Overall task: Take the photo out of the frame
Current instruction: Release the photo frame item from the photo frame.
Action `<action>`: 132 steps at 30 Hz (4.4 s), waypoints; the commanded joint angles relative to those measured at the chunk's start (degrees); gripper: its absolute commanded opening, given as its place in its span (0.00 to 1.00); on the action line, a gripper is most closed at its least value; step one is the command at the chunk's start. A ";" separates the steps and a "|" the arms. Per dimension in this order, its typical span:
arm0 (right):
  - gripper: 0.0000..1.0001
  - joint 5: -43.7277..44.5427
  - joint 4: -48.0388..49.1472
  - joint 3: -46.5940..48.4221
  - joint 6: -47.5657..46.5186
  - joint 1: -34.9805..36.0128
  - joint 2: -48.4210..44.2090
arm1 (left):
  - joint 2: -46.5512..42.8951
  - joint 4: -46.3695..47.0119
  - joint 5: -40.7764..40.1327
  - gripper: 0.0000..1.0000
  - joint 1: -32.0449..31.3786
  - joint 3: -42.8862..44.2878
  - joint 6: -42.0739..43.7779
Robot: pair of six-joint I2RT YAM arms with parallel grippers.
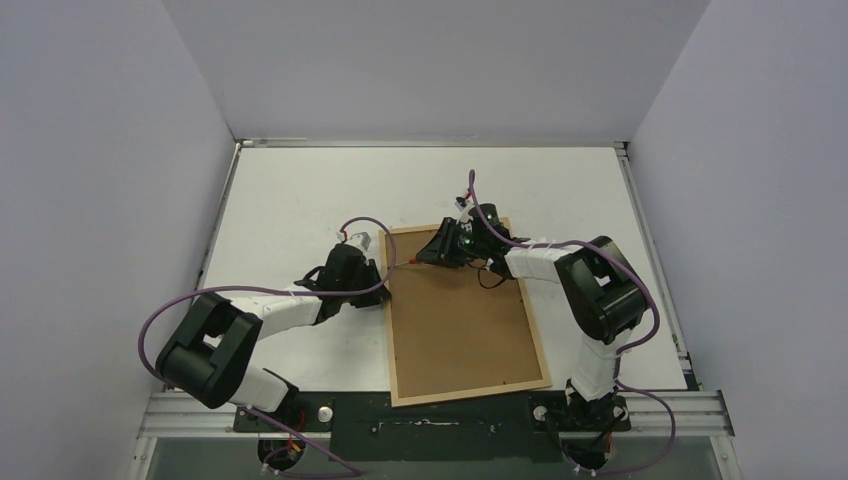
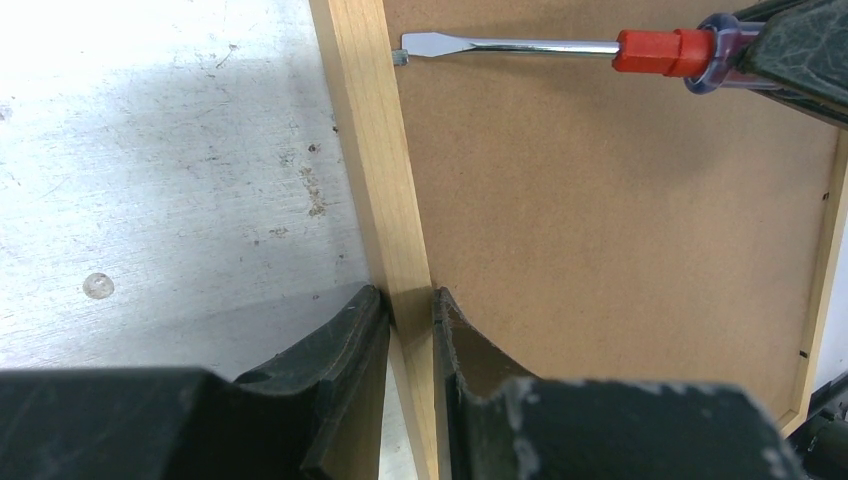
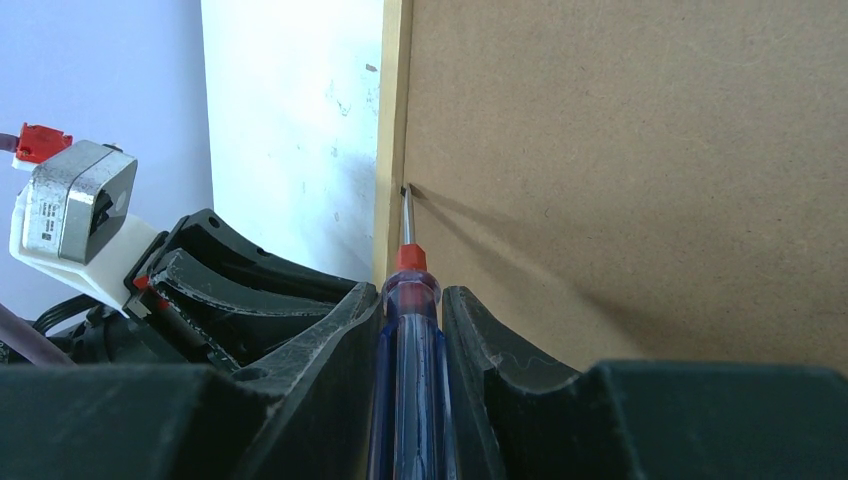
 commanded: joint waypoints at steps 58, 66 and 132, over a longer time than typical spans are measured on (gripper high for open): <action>0.00 -6.41 11.12 -0.95 4.95 -1.24 5.32 | 5.43 -6.40 8.25 0.00 -0.94 0.48 4.14; 0.00 -7.09 10.68 -0.58 4.18 -1.19 6.23 | 5.36 -6.40 8.57 0.00 -0.94 0.70 4.45; 0.00 29.62 -36.37 27.45 -17.84 21.96 0.23 | -0.63 -7.55 4.17 0.00 -0.19 -1.86 4.89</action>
